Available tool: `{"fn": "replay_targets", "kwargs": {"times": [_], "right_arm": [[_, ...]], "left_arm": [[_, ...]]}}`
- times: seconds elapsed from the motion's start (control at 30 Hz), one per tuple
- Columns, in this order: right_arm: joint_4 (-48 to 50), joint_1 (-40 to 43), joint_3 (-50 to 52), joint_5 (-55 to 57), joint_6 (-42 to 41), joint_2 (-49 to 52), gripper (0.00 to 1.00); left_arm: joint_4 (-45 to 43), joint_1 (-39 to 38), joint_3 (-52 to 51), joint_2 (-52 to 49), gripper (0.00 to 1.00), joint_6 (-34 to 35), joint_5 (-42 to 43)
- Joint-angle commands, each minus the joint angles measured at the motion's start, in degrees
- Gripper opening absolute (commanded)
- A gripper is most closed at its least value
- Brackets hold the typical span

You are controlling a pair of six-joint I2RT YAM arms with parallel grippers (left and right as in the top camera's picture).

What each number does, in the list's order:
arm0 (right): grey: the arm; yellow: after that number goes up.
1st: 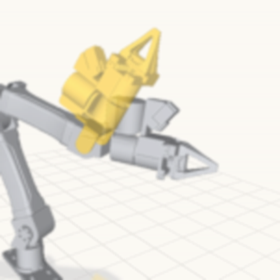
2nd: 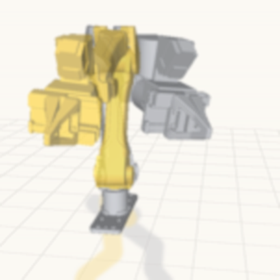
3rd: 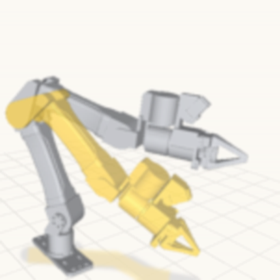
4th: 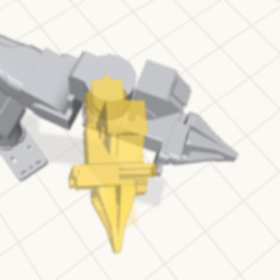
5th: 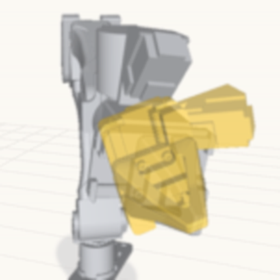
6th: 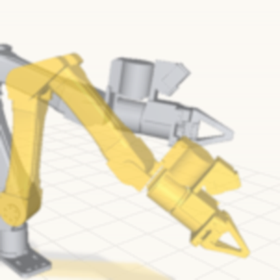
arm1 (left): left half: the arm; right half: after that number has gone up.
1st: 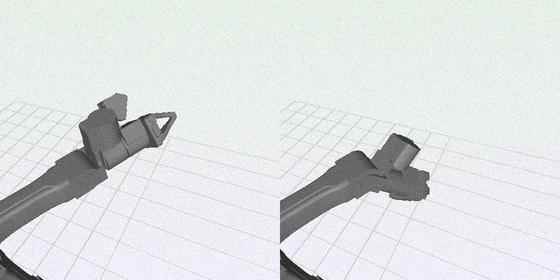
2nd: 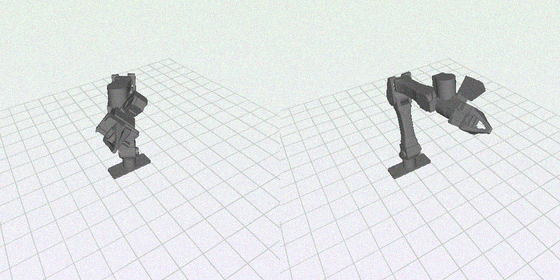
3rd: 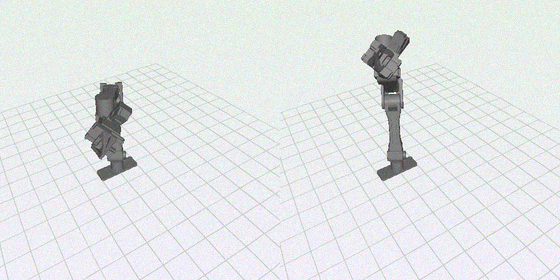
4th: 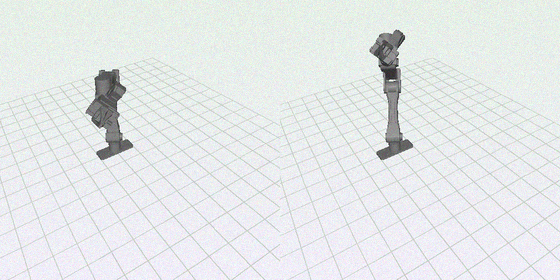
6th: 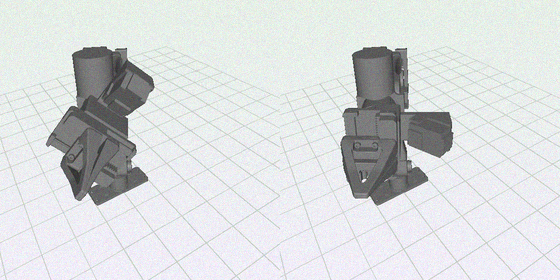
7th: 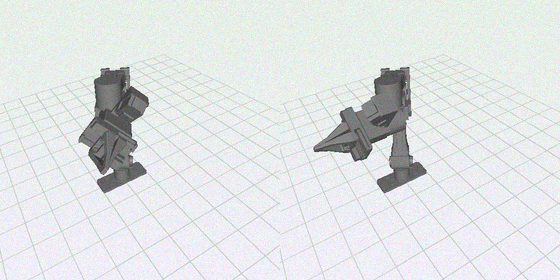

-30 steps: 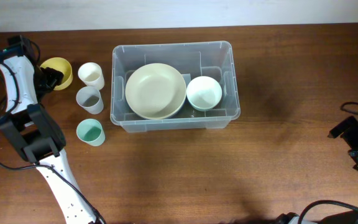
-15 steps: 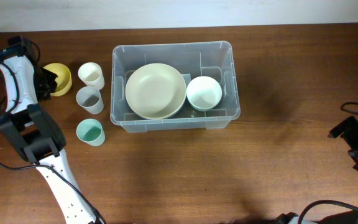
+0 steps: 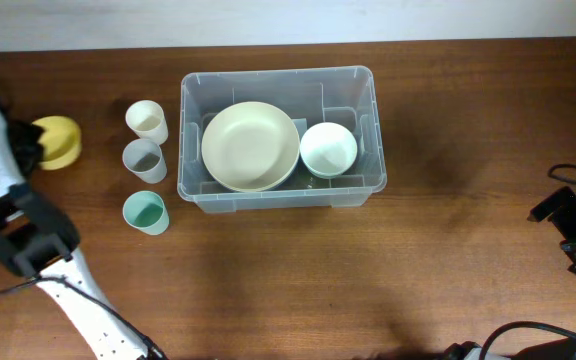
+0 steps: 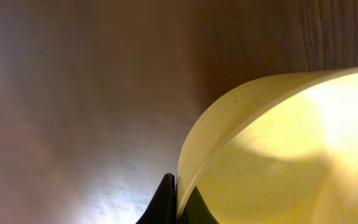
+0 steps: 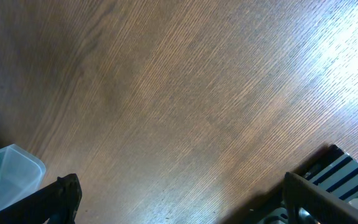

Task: Pack container
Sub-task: 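Close the left gripper on the yellow bowl's rim, then lift the yellow bowl and carry it right over the container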

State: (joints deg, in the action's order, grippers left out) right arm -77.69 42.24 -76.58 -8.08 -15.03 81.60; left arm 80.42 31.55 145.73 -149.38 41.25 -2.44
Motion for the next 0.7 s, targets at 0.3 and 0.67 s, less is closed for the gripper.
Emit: {"fn": "replay_targets", "kwargs": {"times": [0.3, 0.67], "right_arm": [[0.2, 0.2, 0.1, -0.3, -0.4, -0.1, 0.99], [0.2, 0.2, 0.1, -0.3, -0.4, -0.1, 0.99]], "left_arm": [[4.1, 4.3, 11.6, 18.2, 0.01, -5.2, 24.6], [12.0, -19.7, 11.6, 28.2, 0.01, -23.5, 30.2]]}}
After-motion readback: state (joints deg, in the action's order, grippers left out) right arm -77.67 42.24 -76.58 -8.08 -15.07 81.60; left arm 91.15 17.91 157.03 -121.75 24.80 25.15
